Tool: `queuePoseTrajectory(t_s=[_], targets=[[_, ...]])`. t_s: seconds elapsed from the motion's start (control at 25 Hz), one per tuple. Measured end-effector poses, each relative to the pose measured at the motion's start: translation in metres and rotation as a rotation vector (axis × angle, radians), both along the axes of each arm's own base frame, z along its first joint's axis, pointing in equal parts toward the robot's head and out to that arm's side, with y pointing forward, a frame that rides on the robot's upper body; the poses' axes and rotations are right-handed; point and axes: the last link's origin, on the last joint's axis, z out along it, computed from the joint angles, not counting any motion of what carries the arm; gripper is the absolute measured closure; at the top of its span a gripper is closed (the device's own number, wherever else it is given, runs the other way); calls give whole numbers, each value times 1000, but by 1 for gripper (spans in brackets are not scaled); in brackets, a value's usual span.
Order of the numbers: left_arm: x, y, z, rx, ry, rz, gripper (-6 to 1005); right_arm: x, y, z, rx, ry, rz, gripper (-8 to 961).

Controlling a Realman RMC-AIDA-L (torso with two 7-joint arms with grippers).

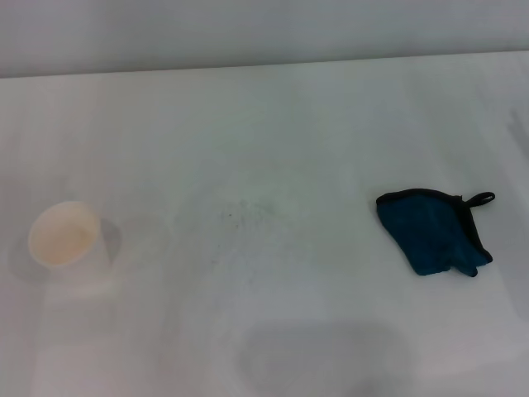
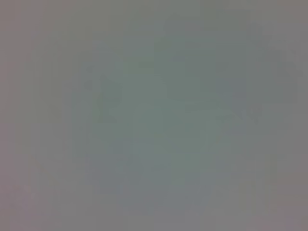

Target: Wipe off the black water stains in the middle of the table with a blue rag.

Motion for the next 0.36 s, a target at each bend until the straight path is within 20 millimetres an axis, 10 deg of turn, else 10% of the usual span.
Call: queuePoseTrajectory(t_s=[0.36], targets=[[1, 1, -4, -4, 32, 13, 115, 3, -8, 1, 8, 0, 1, 79]])
